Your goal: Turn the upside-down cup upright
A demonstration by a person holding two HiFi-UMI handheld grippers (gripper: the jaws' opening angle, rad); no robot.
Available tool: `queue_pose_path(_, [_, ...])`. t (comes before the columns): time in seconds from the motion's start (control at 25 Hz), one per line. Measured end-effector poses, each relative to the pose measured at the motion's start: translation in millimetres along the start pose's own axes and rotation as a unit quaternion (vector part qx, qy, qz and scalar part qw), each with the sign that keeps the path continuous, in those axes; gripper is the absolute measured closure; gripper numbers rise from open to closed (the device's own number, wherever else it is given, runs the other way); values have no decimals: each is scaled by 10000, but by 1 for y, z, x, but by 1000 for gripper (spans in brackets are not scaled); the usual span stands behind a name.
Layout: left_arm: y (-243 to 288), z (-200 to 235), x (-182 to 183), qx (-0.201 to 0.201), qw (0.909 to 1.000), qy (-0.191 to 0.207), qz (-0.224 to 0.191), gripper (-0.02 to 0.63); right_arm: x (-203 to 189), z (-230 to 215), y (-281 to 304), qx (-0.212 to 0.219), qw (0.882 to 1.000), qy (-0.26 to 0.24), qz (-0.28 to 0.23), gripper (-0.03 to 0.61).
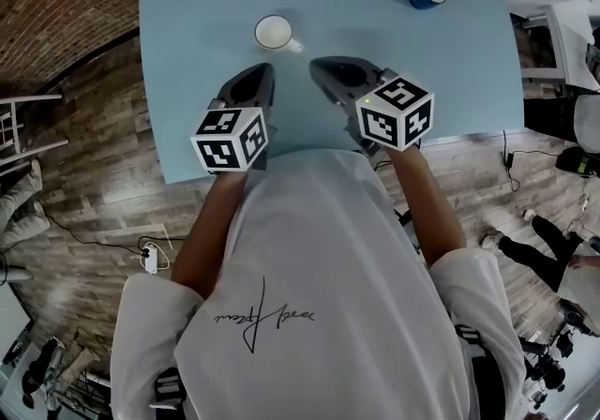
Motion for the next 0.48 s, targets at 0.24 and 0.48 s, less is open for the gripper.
queue_pose_path(0.24, [-21, -15, 12, -64, 9998, 71, -190, 604, -2, 18, -20, 2, 9998, 71, -191, 558])
queue_pose_path(0.48, [-37, -31, 25, -161, 9991, 62, -397, 604, 1, 29, -39, -169, 9991, 19, -396, 558])
Point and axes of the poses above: the fingertips, and each gripper's own axes: y forward along the fingers, z to its left, x out of its top, the point moved 2 cm from there along -y, backward along the fingers, and after that the axes turned 7 degrees about -z, right-handed, at the moved point
